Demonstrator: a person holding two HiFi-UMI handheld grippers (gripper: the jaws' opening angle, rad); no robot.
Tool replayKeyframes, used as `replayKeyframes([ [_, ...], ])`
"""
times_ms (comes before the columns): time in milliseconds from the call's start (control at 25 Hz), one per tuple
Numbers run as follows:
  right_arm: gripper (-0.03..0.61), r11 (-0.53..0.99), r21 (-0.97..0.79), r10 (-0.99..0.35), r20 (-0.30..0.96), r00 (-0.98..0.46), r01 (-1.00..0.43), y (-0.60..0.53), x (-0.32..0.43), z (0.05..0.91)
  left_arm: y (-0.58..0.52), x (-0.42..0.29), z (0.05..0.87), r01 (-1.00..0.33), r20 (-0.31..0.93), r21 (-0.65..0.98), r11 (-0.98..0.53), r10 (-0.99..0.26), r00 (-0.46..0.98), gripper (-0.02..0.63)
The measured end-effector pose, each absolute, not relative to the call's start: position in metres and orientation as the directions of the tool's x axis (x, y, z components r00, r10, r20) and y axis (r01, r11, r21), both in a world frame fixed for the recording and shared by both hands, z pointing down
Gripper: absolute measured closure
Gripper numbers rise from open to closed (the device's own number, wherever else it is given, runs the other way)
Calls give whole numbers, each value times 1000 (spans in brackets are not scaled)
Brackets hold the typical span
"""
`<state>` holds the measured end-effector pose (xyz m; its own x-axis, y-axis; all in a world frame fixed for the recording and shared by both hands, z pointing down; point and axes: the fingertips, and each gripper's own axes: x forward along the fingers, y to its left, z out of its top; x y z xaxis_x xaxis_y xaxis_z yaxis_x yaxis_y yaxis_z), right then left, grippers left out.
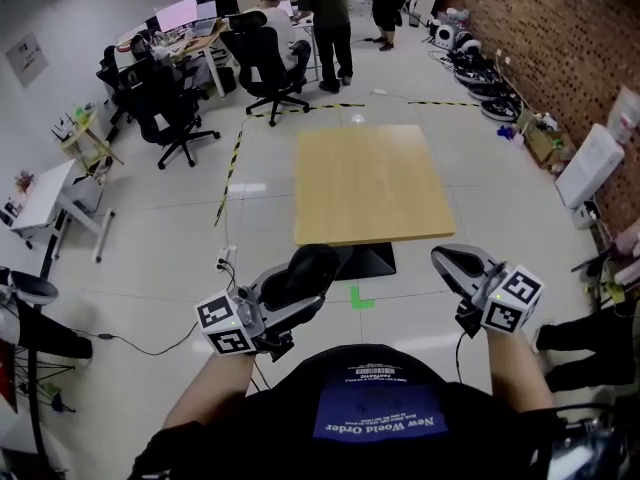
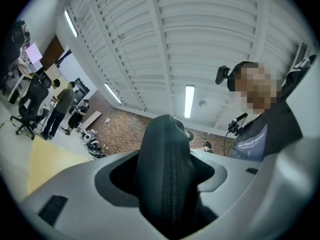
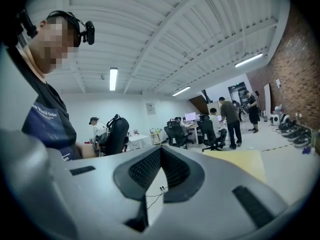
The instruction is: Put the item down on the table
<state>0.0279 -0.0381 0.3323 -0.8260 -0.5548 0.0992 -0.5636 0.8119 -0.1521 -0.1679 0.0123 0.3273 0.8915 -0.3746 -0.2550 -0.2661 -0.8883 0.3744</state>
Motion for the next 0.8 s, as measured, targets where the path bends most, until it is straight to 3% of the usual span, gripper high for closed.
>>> replayKeyframes([
  [440, 591, 827, -143, -532, 118, -839, -544, -131, -1, 332, -70, -210, 334, -318, -261, 394, -862, -437, 861, 319],
  [800, 591, 895, -136, -414, 103, -904, -425, -269, 25, 340, -185, -171, 337, -438, -240, 378, -816, -543, 805, 319],
])
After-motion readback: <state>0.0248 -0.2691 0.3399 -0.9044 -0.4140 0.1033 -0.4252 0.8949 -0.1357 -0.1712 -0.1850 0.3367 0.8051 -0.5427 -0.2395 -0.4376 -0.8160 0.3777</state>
